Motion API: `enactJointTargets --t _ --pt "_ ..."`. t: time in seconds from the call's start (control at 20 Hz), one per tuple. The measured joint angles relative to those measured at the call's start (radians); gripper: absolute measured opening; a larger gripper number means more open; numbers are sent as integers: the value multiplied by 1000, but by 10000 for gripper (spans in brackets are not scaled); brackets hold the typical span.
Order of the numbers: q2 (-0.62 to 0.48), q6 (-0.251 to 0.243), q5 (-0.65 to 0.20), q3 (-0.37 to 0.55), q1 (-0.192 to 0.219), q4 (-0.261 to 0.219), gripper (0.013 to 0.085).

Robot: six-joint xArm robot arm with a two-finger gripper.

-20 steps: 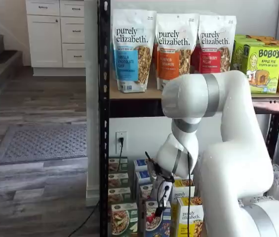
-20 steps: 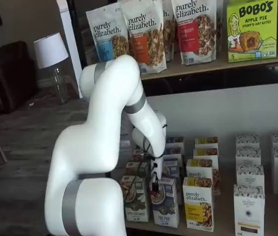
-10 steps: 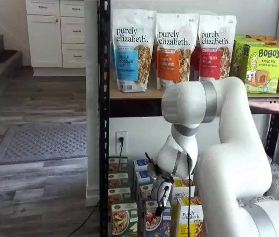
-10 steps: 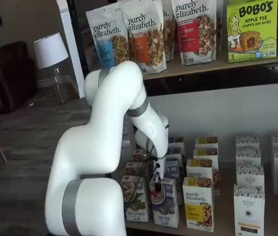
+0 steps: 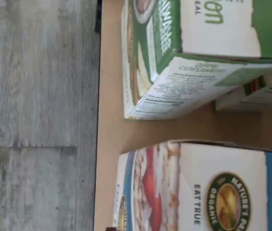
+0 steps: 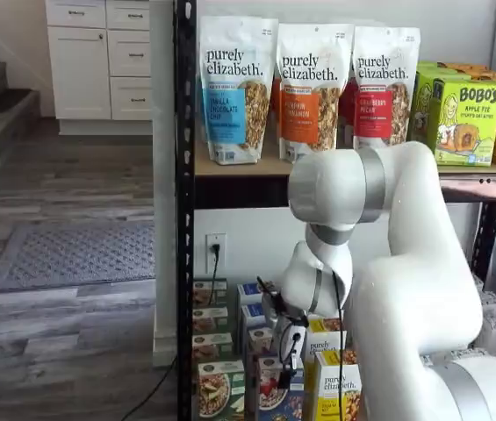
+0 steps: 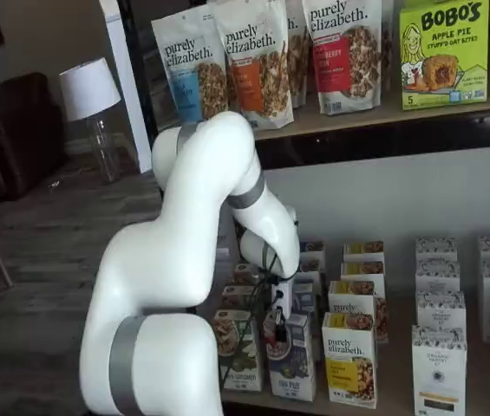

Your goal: Pick up the blue and white box that is on the bottom shelf, the second box from the left

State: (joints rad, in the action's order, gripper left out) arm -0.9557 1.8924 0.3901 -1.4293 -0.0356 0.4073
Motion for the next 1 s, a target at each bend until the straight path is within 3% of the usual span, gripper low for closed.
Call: enactJointTargets --t 0.5,1.0 --pt "-12 -97 0 2 -11 -100 850" --pt "-17 -84 -32 21 -17 -82 850"
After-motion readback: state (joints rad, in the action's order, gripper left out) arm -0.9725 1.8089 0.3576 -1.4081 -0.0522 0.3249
